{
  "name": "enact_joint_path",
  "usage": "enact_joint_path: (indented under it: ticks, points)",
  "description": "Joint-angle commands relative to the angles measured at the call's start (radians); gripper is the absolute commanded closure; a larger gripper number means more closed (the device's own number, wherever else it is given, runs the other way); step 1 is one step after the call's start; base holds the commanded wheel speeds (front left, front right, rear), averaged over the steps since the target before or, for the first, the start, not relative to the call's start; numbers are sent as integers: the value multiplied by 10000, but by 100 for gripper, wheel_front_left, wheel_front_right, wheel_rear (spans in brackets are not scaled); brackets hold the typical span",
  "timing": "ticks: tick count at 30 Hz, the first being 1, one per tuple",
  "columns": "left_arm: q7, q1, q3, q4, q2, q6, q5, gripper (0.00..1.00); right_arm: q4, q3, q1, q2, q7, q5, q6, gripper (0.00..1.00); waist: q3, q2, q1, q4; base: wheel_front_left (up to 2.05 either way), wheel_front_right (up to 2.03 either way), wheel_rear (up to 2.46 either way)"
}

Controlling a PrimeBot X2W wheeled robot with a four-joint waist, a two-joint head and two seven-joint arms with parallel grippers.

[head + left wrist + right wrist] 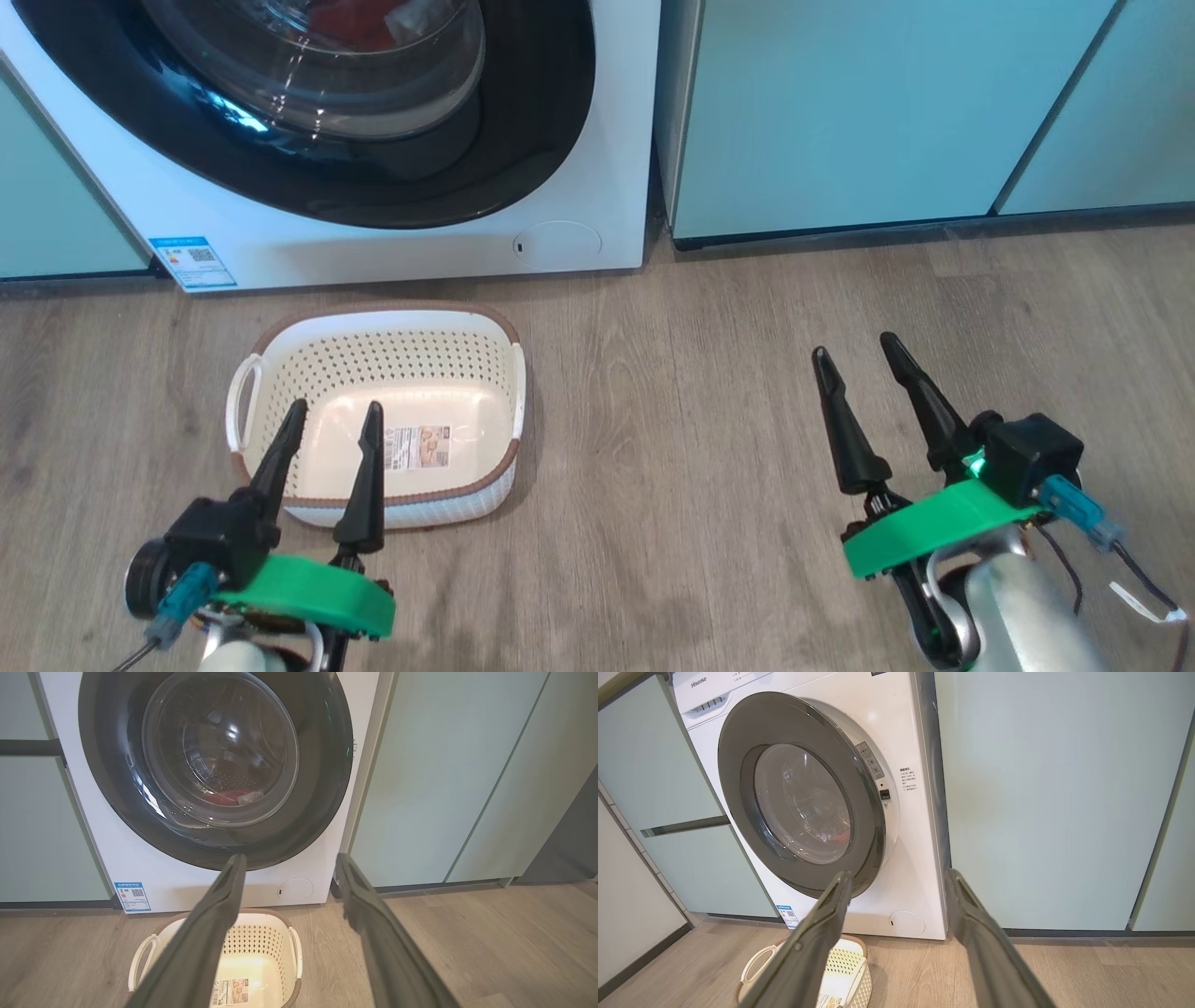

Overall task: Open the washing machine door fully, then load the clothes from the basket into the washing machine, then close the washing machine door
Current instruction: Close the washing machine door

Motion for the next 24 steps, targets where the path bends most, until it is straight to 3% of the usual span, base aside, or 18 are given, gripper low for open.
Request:
enact_joint_path:
  ticks: [1,2,3,5,13,24]
  points:
    - [-95,-338,243,-297,36,52,-45,0,-348,200,-171,7,-92,-28,0,0,11,-1,0,5,0,0,0]
    - [-95,-344,236,-295,36,51,-48,0,-341,204,-168,7,-92,-14,0,0,29,-1,0,15,0,0,0]
    - [-95,-357,228,-297,36,51,-52,0,-333,216,-168,7,-92,7,0,12,68,-1,0,32,0,0,0]
    - [-95,-417,210,-306,36,44,-52,0,-354,223,-186,7,-92,7,0,100,176,-1,0,80,0,0,0]
    - [-95,-859,22,-434,36,51,-114,0,-586,852,-612,-95,-92,-240,0,100,1087,-1,0,463,0,0,0]
    - [-95,-2165,-523,-464,35,-199,90,0,-548,2274,-3798,-1621,-92,-483,0,100,3149,-1,0,1505,0,0,0]
